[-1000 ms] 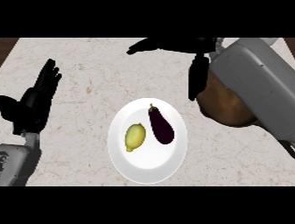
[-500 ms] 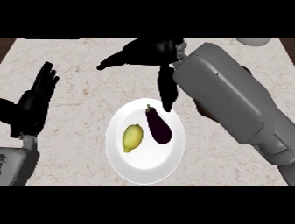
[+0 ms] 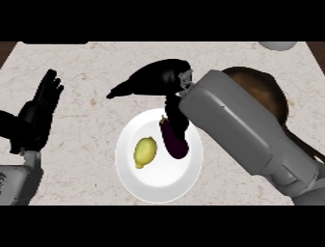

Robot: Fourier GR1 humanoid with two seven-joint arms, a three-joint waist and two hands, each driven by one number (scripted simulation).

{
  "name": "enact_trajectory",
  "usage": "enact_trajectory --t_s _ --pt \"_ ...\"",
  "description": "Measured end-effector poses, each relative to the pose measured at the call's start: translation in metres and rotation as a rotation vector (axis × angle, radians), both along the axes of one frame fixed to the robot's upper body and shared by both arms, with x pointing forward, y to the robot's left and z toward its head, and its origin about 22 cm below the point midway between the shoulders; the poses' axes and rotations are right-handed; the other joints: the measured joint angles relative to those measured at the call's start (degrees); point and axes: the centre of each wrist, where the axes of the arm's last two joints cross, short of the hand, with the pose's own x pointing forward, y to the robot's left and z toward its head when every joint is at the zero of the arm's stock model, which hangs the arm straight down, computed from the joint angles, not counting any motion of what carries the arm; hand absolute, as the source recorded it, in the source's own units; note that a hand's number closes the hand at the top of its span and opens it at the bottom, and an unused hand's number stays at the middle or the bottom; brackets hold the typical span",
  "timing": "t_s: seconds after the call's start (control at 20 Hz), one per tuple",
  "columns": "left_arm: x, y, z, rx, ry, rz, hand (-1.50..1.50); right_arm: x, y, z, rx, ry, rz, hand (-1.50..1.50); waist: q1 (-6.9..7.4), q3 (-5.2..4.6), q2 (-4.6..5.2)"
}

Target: Pick the eggplant from the plate and place it in the pan

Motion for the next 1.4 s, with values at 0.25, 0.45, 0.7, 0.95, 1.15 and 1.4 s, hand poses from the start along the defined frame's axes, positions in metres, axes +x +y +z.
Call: enact_trajectory --t_s 0.25,0.45,0.7,0.95,1.15,1.4 --pt "0.0 -0.003 0.0 -0.001 -0.006 -0.005 0.0 -0.006 -0.003 -0.016 -0.022 -0.036 -0.042 -1.5 0.03 0.01 0.04" --pt "-0.001 -0.002 0.002 0.002 -0.01 -0.007 0.0 0.002 -0.006 -0.031 -0.071 -0.063 -0.081 -1.5 0.35 0.01 0.15" --pt "0.002 -0.007 -0.001 0.004 -0.011 -0.012 0.0 0.01 -0.006 -0.051 -0.131 -0.05 -0.073 -1.5 0.44 0.01 0.26" --pt "0.005 -0.004 0.001 -0.001 -0.008 -0.009 0.0 0.006 -0.004 -0.069 -0.176 -0.02 -0.037 -1.5 0.33 0.01 0.19" --pt "0.004 -0.001 0.0 0.003 -0.003 -0.009 0.0 0.0 -0.004 -0.081 -0.209 -0.024 -0.009 -1.5 0.2 0.01 0.14" --pt "0.004 -0.001 -0.002 -0.004 -0.004 -0.009 0.0 -0.003 0.003 -0.092 -0.258 -0.049 0.01 -1.5 0.24 0.01 0.15"
